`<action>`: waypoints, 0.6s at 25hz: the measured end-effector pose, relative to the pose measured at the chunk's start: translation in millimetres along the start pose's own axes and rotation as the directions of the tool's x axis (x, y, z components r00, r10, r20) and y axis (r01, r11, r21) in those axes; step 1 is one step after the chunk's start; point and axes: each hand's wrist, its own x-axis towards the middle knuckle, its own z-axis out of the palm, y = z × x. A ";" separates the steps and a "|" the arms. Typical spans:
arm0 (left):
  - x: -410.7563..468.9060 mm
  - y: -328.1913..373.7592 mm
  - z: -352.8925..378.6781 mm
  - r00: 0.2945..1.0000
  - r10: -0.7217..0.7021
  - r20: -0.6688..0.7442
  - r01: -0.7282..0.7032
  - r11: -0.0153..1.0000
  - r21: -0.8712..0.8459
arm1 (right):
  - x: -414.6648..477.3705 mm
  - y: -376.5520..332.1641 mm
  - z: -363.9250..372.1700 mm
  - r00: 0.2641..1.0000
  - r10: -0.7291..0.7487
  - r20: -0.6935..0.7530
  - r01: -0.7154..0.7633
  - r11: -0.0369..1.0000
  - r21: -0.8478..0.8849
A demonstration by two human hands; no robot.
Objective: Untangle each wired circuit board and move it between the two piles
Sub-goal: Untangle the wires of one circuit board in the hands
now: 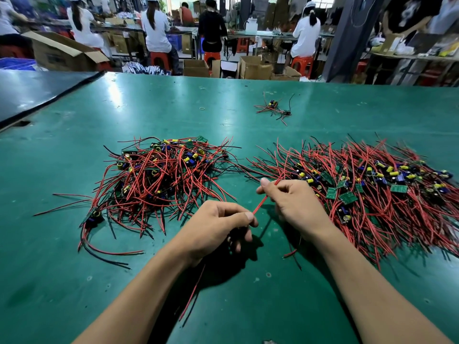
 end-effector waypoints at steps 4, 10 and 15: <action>-0.5 1.0 -0.6 1.000 -0.007 0.011 0.007 1.000 -0.018 | 3.7 2.9 1.1 0.992 0.045 -0.121 -0.014 0.969 0.248; -0.3 3.1 -3.9 0.998 -0.037 0.050 0.039 0.998 -0.039 | 6.2 -9.3 -0.9 0.933 0.303 0.193 -0.341 0.578 0.741; -0.6 5.7 -5.1 0.996 -0.061 0.067 0.063 0.998 -0.021 | 5.2 -11.2 -7.7 0.897 0.265 0.353 -0.441 0.499 0.746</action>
